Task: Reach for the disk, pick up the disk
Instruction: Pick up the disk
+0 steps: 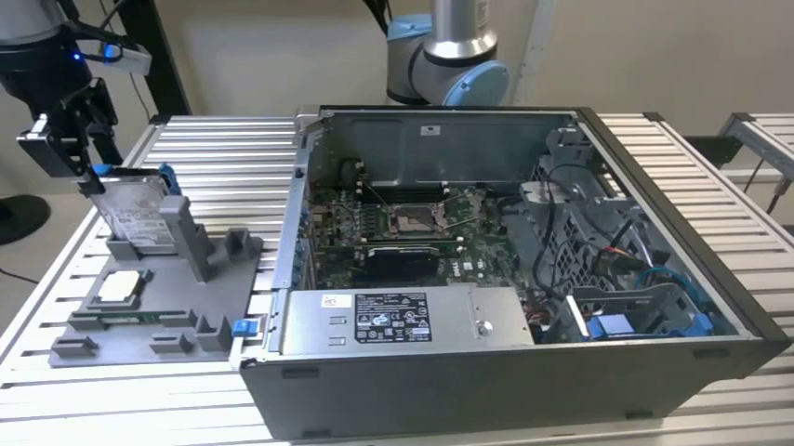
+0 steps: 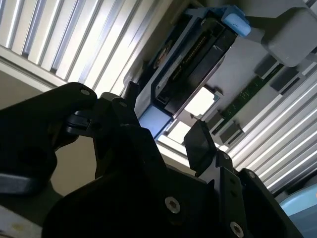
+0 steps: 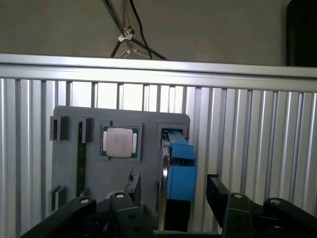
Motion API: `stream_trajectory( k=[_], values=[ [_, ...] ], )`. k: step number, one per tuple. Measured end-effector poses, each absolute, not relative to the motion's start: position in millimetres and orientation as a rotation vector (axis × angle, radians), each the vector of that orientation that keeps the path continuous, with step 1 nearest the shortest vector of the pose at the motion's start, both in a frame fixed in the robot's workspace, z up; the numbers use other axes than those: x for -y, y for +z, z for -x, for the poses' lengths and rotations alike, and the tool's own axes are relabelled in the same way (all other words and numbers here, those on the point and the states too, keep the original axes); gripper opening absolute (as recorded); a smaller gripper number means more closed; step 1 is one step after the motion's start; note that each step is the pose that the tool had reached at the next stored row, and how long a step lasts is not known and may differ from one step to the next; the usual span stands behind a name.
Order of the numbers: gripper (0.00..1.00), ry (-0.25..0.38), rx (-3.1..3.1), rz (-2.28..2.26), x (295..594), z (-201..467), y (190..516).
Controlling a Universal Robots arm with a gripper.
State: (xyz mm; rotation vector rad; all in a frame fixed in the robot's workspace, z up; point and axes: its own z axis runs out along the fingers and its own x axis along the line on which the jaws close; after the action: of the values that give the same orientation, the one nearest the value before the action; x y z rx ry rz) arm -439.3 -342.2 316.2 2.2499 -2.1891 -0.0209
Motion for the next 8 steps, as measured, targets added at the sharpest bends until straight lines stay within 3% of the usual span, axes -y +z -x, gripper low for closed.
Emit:
stream_trajectory(
  k=[8],
  values=[
    [1.0, -0.021, 2.189, -2.25, 342.2, 439.3, 314.2]
  ],
)
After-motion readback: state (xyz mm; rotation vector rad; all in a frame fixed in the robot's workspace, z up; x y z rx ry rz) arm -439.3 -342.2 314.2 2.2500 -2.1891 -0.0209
